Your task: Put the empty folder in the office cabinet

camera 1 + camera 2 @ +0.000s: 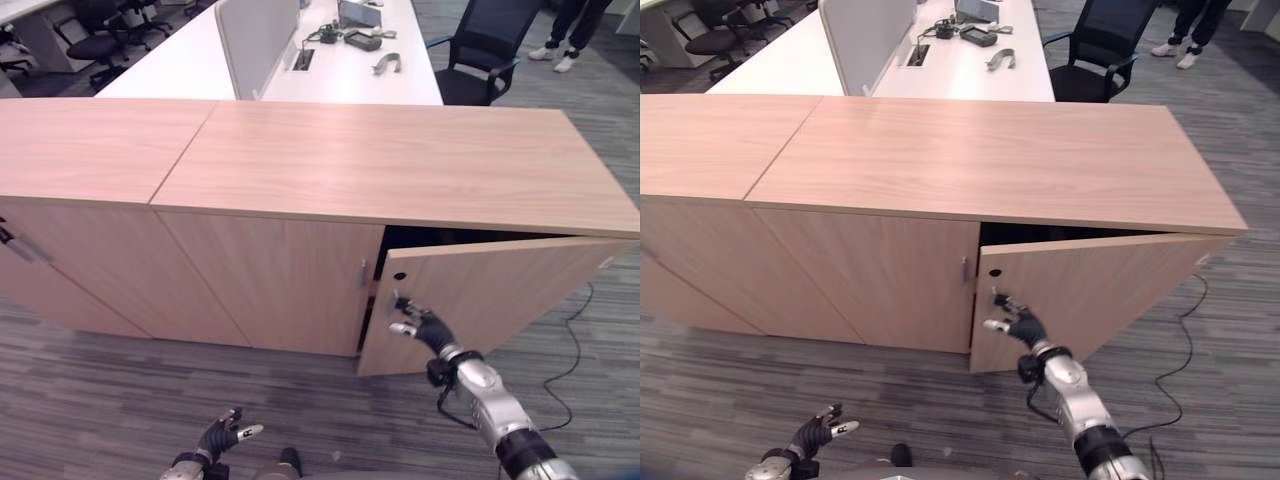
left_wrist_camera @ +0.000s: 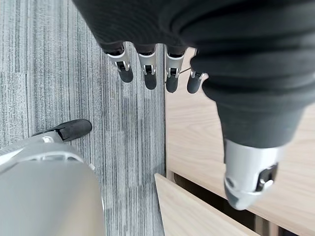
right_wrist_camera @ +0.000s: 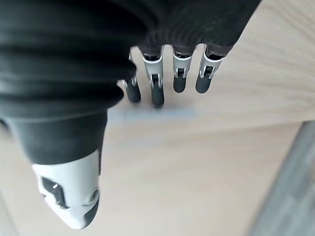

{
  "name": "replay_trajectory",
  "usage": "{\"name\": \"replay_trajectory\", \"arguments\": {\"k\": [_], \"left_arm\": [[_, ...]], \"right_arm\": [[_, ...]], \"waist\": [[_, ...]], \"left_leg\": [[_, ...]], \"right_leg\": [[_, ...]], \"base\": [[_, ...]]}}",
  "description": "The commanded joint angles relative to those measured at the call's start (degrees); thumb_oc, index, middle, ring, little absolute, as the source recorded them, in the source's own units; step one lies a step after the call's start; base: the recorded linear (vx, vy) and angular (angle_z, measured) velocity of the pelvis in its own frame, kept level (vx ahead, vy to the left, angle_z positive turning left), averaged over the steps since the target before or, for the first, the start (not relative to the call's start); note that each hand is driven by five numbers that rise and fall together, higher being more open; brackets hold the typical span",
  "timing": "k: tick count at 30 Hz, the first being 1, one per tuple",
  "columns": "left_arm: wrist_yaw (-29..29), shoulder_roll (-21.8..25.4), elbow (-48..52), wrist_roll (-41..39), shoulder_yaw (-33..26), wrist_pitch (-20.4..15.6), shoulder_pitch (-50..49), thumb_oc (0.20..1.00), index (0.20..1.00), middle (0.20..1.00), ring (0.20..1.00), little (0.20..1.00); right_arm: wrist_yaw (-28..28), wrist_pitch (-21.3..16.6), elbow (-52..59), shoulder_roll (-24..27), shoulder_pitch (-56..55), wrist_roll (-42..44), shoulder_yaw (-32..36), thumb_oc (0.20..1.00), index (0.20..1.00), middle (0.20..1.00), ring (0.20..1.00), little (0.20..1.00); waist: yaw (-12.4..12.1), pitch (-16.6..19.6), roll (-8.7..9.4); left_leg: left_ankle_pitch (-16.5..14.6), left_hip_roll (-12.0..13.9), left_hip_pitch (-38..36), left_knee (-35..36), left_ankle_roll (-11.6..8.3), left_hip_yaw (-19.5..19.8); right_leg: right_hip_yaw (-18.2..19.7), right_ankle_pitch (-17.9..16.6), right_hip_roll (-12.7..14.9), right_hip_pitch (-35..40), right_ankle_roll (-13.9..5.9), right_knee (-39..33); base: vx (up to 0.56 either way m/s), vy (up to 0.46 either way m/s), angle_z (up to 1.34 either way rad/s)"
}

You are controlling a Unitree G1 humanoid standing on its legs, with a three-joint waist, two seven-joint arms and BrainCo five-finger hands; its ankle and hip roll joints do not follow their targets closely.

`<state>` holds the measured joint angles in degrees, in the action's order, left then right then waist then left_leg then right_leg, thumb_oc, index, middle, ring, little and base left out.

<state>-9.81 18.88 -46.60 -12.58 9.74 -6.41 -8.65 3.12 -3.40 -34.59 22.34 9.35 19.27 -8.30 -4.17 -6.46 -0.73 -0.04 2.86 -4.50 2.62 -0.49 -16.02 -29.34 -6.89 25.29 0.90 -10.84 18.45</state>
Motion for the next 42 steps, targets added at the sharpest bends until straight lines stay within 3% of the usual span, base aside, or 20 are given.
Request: {"name": "replay_trajectory", "arguments": {"k": [1,4,5,6,15,27,34,39,42], "left_arm": [[-0.9,3.5,1.8,-1.7,1.8,-1.6,2.5,1.0,1.0,1.0,1.0,1.0],[-1.0,5.3,2.2,-3.0,2.7,-1.9,3.5,1.0,1.0,1.0,1.0,1.0],[-1.0,5.3,2.2,-3.0,2.7,-1.9,3.6,1.0,1.0,1.0,1.0,1.0],[-1.5,5.5,1.7,-3.1,2.6,-1.7,3.6,1.0,1.0,1.0,1.0,1.0],[-2.5,5.0,3.4,-3.9,4.0,-1.6,2.2,1.0,1.0,1.0,1.0,1.0],[-3.1,3.8,4.5,-4.2,8.1,-1.0,2.5,1.0,1.0,1.0,1.0,1.0],[-2.5,3.0,4.3,-4.5,8.6,-1.0,2.8,1.0,1.0,1.0,1.0,1.0],[-1.0,1.2,3.6,-4.8,6.4,-1.0,2.8,1.0,1.0,1.0,1.0,1.0],[0.2,-1.2,3.2,-5.1,2.9,-1.0,2.3,1.0,1.0,1.0,1.0,1.0]], "right_arm": [[-3.5,-4.8,-0.6,0.2,3.9,6.7,3.8,1.0,1.0,1.0,1.0,1.0],[-5.8,-6.2,-7.2,3.8,5.7,11.3,8.8,1.0,1.0,1.0,1.0,1.0],[-5.8,-6.2,-7.3,3.9,5.8,11.3,8.8,1.0,1.0,1.0,1.0,1.0],[-6.6,-6.8,-10.5,5.9,6.6,15.5,13.2,1.0,1.0,1.0,1.0,1.0],[-6.0,-6.1,-22.3,15.8,12.0,19.4,16.6,1.0,1.0,1.0,1.0,1.0],[-3.4,-3.3,-32.9,20.3,20.8,18.2,10.6,1.0,1.0,1.0,1.0,1.0],[-3.1,-3.5,-31.0,17.6,20.1,19.1,9.5,1.0,1.0,1.0,1.0,1.0],[-4.8,-5.1,-15.7,9.7,10.7,17.3,10.2,1.0,1.0,1.0,1.0,1.0],[-5.1,-6.4,-1.5,1.7,-2.3,12.9,11.8,1.0,1.0,1.0,1.0,1.0]], "waist": [[-0.1,0.6,0.74],[0.6,0.9,1.3],[0.6,1.0,1.34],[0.6,2.2,1.82],[0.4,4.4,1.47],[0.3,4.4,0.18],[0.9,4.3,-0.29],[2.4,3.9,-0.45],[3.9,3.6,-0.29]], "left_leg": [[-2.5,2.6,-3.6,1.6,-2.68,3.3],[-2.5,2.1,-3.1,1.5,-3.45,6.4],[-2.3,2.1,-2.8,1.5,-3.42,6.5],[-2.3,1.8,-2.6,1.6,-3.62,7.7],[-1.4,3.5,-3.2,2.1,-5.67,9.1],[0.0,5.6,-3.5,2.4,-7.17,9.9],[0.1,5.7,-3.4,2.4,-7.26,9.8],[-0.2,5.6,-3.6,2.4,-6.98,8.9],[-0.8,5.4,-3.7,2.4,-6.45,8.3]], "right_leg": [[7.7,3.8,-5.9,-1.5,-3.75,-2.9],[14.7,5.9,-8.5,0.6,-3.13,-12.7],[14.6,5.5,-8.5,0.5,-3.1,-13.1],[15.4,5.4,-9.2,2.2,-2.59,-16.0],[12.5,4.7,-11.3,7.2,-1.79,-22.2],[11.0,6.2,-13.4,8.4,-0.35,-22.8],[10.9,6.2,-13.7,8.5,-0.11,-23.0],[11.6,5.7,-13.3,7.9,-0.25,-22.8],[12.3,5.2,-12.8,7.1,-0.42,-22.4]], "base": [[0.14,-0.064,0.39],[0.1,-0.068,0.58],[0.08,-0.108,0.79],[0.11,-0.114,0.79],[0.07,-0.119,0.19],[0.0,-0.065,0.03],[0.0,-0.004,0.0],[0.0,0.044,-0.03],[-0.01,0.077,-0.07]]}}
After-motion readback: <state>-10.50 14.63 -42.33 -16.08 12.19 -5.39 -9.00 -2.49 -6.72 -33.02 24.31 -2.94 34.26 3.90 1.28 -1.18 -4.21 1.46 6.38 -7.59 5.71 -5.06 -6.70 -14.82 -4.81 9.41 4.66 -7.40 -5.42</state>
